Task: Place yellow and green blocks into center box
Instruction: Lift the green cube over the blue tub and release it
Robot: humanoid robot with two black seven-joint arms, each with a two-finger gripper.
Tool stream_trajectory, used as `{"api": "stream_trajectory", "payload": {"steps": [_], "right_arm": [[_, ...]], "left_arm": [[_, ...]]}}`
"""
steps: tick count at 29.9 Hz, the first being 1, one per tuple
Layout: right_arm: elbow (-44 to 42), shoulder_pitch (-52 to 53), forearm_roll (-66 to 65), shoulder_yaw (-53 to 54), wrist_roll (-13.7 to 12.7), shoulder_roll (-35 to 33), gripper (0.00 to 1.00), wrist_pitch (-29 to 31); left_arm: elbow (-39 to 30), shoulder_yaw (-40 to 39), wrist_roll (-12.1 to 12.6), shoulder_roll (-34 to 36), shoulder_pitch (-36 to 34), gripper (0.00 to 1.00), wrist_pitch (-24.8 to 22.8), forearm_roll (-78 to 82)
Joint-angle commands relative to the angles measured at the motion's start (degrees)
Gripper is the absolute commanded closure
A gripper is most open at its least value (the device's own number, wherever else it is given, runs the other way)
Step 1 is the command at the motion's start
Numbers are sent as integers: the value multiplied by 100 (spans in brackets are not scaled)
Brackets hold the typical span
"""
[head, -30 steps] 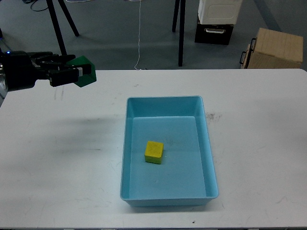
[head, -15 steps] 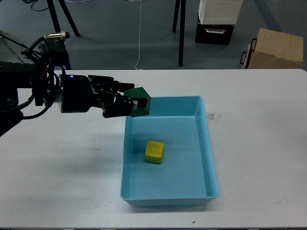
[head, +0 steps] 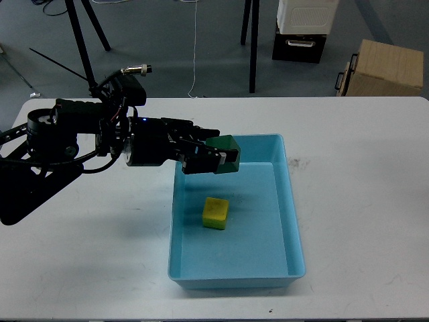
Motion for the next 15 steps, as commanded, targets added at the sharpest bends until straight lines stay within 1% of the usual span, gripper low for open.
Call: {"api": "stream_trajectory", "payload": {"steps": [1,3,4,6,8,12,15], "right_arm": [[1,-10,3,0,2,0,1,-1],[10,-10,3,0,2,0,1,-1],[10,-10,3,0,2,0,1,-1],[1,-10,3,0,2,0,1,-1],[-7,-10,-5,0,2,9,1,-1],[-7,-10,3,0,2,18,1,-1],[-7,-10,-5,0,2,9,1,8]], "left_arm": [[56,1,0,-112,8,44,1,33],[161,1,0,-235,8,39,1,33],[205,1,0,-270,16,34,1,33],[223,1,0,-297,16,19,1,33],[223,-7,0,-306,16,12,1,16],[223,-43,0,-297,8,7,1,-19],[223,-43,0,-288,8,7,1,-19]]}}
